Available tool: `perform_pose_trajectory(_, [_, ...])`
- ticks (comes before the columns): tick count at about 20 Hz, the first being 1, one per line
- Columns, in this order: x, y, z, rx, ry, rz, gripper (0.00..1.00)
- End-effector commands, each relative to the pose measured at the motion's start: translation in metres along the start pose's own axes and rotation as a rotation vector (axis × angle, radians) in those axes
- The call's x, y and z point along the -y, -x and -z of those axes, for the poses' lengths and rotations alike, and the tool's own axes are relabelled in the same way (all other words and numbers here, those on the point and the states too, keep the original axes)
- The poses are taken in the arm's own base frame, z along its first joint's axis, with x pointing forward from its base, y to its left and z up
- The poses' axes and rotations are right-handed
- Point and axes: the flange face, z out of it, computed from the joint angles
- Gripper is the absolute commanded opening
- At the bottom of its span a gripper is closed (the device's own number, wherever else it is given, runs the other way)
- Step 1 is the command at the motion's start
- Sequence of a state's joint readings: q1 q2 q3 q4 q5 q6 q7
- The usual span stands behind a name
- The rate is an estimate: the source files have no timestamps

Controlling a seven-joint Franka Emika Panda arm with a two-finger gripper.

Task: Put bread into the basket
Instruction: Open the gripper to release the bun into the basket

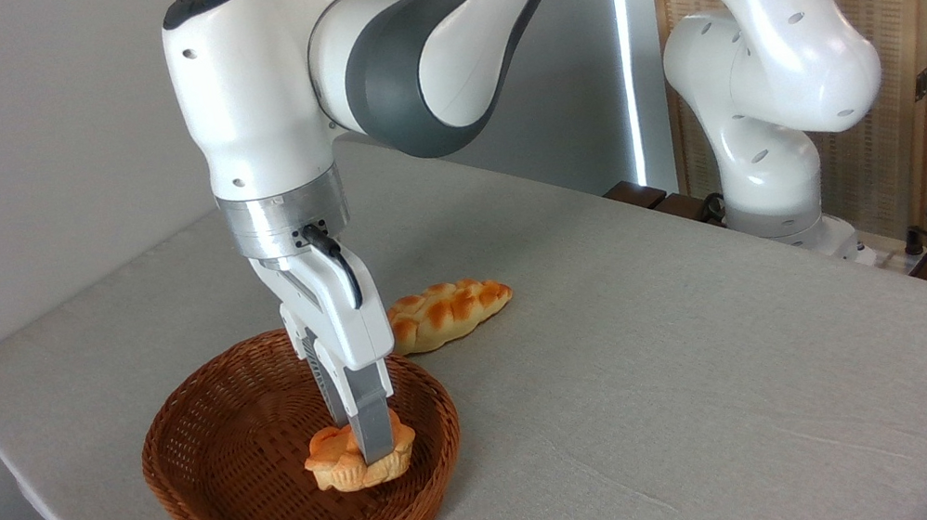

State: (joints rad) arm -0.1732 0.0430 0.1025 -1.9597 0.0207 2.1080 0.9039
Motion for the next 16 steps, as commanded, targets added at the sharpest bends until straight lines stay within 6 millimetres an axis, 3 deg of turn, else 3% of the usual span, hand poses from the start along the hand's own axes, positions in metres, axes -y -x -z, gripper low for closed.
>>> perform_pose_trajectory(1, [0.003,-0.003,0.001,-0.009,-0.007,-0.054,1.00])
perform_pose_trajectory(11, [0.003,-0.003,0.011,-0.031,-0.010,-0.019,1.00])
perform_pose_trajectory(13, [-0.001,0.000,0.034,-0.046,-0.018,0.051,1.00])
perform_pose_trajectory(16, [-0.007,0.000,0.090,-0.021,0.047,0.141,1.00])
